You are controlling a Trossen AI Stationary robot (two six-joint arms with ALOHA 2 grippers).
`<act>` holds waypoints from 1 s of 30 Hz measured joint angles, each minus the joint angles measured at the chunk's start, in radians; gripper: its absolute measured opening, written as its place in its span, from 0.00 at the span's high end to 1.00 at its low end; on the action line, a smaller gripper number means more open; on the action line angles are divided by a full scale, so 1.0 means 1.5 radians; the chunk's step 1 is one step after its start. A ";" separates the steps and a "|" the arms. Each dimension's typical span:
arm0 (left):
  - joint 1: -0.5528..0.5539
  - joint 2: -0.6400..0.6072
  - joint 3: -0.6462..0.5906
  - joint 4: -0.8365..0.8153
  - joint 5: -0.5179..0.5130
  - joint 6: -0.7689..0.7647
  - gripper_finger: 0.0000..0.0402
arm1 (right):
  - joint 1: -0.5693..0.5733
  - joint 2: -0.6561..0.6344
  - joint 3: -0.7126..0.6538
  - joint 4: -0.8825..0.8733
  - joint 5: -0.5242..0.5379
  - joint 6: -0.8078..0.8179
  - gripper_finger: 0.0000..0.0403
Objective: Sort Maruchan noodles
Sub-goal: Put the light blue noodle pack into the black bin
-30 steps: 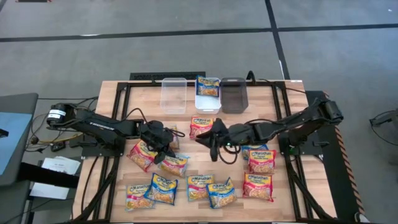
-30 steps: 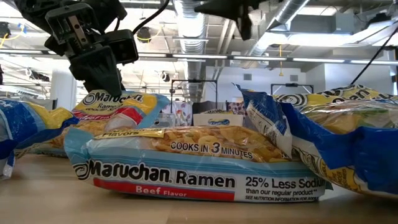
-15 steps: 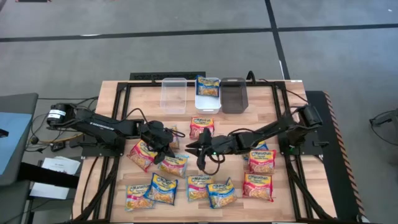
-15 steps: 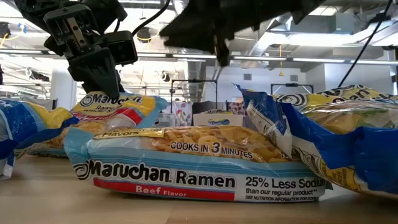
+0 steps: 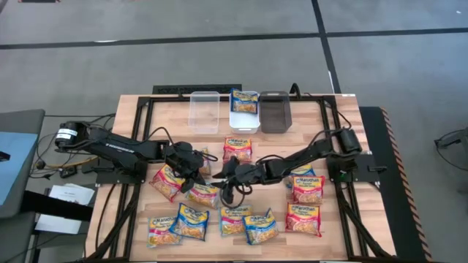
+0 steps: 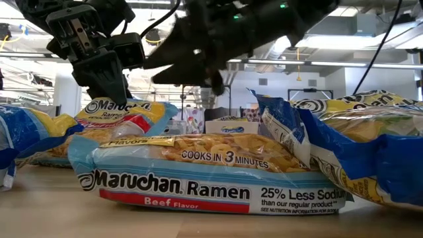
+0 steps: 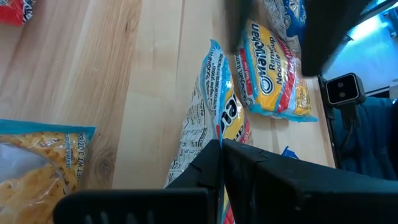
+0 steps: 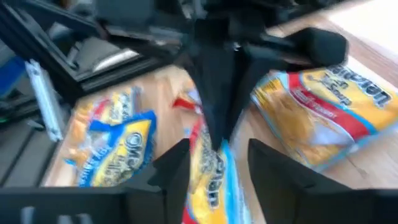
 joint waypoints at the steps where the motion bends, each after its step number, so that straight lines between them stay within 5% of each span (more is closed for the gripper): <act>1: 0.000 0.000 0.000 0.000 0.000 0.000 1.00 | -0.001 0.000 0.000 -0.016 0.000 0.001 0.50; 7: 0.000 0.000 0.000 0.000 -0.002 0.000 1.00 | -0.002 0.014 0.008 -0.039 -0.002 0.012 0.38; 30: 0.000 0.000 0.000 0.021 -0.001 -0.001 1.00 | -0.018 0.030 0.008 -0.066 -0.086 0.125 0.38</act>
